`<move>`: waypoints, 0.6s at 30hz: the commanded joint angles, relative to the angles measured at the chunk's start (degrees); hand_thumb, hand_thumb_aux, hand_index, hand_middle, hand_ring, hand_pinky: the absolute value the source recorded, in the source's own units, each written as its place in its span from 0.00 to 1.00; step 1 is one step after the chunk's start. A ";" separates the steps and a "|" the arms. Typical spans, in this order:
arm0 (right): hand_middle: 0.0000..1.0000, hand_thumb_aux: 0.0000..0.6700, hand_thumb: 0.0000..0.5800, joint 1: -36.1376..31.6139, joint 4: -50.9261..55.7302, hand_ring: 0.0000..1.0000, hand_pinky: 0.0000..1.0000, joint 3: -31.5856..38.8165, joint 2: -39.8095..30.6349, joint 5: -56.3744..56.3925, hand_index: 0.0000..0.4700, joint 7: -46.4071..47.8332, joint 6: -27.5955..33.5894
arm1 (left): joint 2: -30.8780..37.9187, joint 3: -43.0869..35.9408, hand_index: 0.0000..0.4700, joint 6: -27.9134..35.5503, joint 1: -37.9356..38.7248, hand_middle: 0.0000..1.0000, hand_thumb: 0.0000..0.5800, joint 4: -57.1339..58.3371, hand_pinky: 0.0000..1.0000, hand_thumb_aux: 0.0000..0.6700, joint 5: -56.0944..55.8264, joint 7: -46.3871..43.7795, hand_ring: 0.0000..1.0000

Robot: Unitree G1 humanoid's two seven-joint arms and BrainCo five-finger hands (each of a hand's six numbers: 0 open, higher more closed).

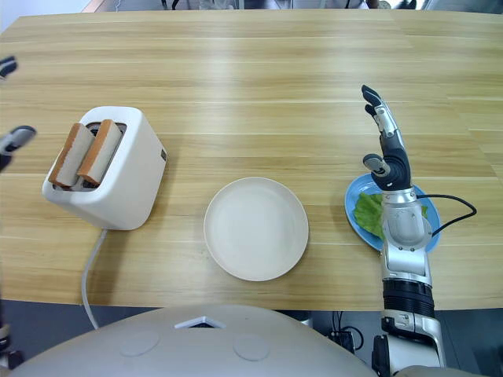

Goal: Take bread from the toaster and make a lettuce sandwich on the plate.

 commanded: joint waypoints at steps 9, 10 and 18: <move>0.00 0.00 0.00 2.11 -5.52 0.00 0.00 -0.80 1.12 -2.10 0.00 -1.83 1.61 | 9.16 3.82 0.00 6.22 16.79 0.00 0.00 4.59 0.00 0.00 19.62 -9.61 0.00; 0.00 0.00 0.00 2.44 -5.75 0.00 0.00 -0.93 1.11 -2.12 0.00 -1.84 1.56 | 9.15 2.86 0.00 6.19 17.50 0.00 0.00 4.64 0.00 0.00 20.23 -9.98 0.00; 0.00 0.00 0.00 5.52 -7.18 0.00 0.00 -2.97 1.14 -2.47 0.00 -2.91 0.94 | 11.31 -4.92 0.00 7.61 11.72 0.00 0.00 9.07 0.00 0.00 21.59 -10.65 0.00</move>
